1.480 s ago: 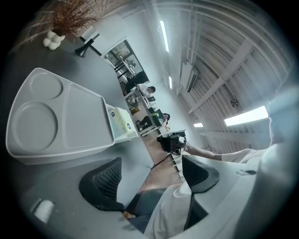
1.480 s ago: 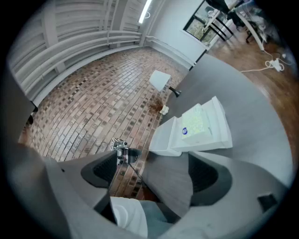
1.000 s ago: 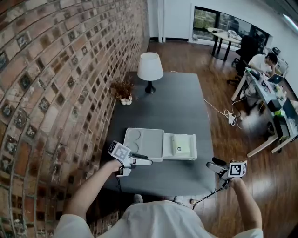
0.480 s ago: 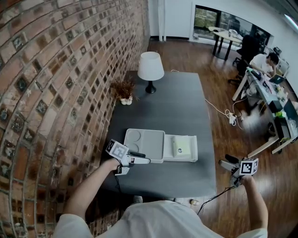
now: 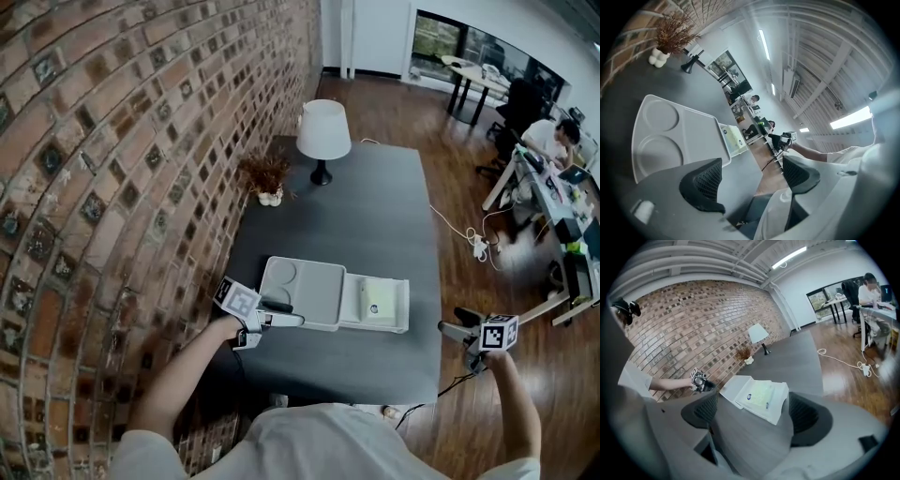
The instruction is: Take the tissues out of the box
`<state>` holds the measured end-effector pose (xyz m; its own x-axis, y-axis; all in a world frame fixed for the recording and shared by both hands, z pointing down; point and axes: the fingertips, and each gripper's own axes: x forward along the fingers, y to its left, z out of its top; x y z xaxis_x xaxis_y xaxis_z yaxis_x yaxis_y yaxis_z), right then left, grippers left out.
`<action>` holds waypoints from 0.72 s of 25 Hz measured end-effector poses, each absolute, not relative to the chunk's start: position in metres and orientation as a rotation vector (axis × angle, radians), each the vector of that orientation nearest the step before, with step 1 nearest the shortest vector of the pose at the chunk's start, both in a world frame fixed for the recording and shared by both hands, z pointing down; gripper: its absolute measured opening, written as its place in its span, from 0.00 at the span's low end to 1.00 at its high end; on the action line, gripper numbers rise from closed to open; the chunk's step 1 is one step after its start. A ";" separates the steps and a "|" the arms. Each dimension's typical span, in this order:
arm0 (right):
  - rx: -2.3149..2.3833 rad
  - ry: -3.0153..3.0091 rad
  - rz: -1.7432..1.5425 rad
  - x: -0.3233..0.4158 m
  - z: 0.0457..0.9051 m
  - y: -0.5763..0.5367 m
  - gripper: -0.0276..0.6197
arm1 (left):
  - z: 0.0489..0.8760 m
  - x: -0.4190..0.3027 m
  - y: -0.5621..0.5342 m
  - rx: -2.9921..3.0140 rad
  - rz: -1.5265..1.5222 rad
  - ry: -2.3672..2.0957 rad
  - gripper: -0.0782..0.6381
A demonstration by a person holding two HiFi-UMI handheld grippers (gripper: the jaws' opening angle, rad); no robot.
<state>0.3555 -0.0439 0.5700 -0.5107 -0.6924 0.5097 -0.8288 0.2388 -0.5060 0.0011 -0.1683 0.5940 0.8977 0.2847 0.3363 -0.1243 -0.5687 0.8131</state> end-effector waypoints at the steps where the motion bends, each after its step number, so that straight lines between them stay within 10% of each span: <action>1: 1.428 -2.319 1.124 0.352 0.571 -0.049 0.77 | 0.594 -0.002 -0.170 2.116 0.544 0.103 0.66; 18: 1.253 -2.163 1.065 0.320 0.616 -0.130 0.77 | 0.581 -0.020 -0.193 2.201 0.430 -0.099 0.66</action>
